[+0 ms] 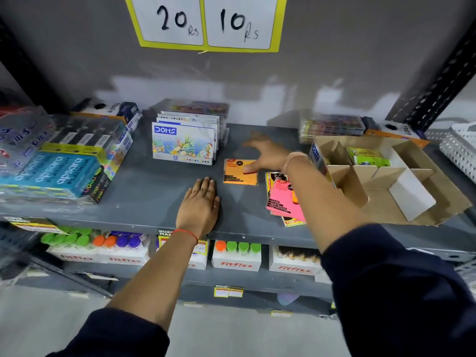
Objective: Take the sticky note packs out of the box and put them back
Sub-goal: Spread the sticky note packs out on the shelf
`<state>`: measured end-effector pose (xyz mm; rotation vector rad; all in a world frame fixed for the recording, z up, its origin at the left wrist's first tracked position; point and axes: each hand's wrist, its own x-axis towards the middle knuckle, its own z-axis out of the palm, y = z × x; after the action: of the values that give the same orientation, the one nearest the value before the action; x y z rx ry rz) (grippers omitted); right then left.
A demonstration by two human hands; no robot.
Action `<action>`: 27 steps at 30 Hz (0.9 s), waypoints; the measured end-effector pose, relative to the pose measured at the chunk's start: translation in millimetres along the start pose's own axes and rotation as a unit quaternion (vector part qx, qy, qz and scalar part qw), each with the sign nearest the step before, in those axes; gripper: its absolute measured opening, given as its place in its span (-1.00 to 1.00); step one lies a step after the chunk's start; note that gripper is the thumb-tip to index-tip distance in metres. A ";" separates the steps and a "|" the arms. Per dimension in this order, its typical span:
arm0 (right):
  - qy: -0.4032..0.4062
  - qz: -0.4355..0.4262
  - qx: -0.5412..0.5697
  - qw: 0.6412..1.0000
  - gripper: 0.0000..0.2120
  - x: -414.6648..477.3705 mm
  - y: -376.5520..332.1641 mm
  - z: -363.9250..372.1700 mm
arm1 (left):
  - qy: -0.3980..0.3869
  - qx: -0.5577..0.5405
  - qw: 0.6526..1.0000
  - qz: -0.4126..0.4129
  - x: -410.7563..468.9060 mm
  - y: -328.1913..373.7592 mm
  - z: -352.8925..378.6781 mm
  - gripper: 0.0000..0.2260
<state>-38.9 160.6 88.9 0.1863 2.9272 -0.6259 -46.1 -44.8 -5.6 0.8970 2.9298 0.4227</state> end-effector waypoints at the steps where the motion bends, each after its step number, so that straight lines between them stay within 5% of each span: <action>1: 0.012 0.003 0.012 1.000 -0.22 -11.1 4.6 -12.5 | 0.002 0.001 1.000 0.002 -0.5 0.7 -0.4 -0.54; 6: -0.079 0.054 -0.052 0.994 -0.03 -77.0 18.6 -26.2 | -0.011 0.010 1.000 0.004 -2.2 2.6 -4.8 -0.54; 15: -0.042 0.027 -0.058 0.997 -0.34 -103.8 15.2 -4.1 | -0.065 0.009 0.997 0.032 1.3 -4.3 -16.3 -0.54; 19: 0.000 -0.027 0.002 1.000 -0.36 -96.6 -11.6 -10.4 | -0.029 -0.016 0.999 0.036 0.4 -7.3 -14.8 -0.58; 23: -0.038 -0.084 -0.028 0.995 -0.38 -73.2 -52.9 11.9 | -0.023 -0.017 1.000 0.008 2.7 -8.1 -12.1 -0.57; 27: -0.085 -0.054 -0.086 0.991 -0.41 -56.5 -61.0 42.9 | -0.028 -0.010 1.000 0.005 5.1 -10.4 -9.6 -0.57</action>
<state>12.2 82.4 83.7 -0.0420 2.8198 -0.3796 -57.2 -52.5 0.9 0.9050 2.8660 0.4201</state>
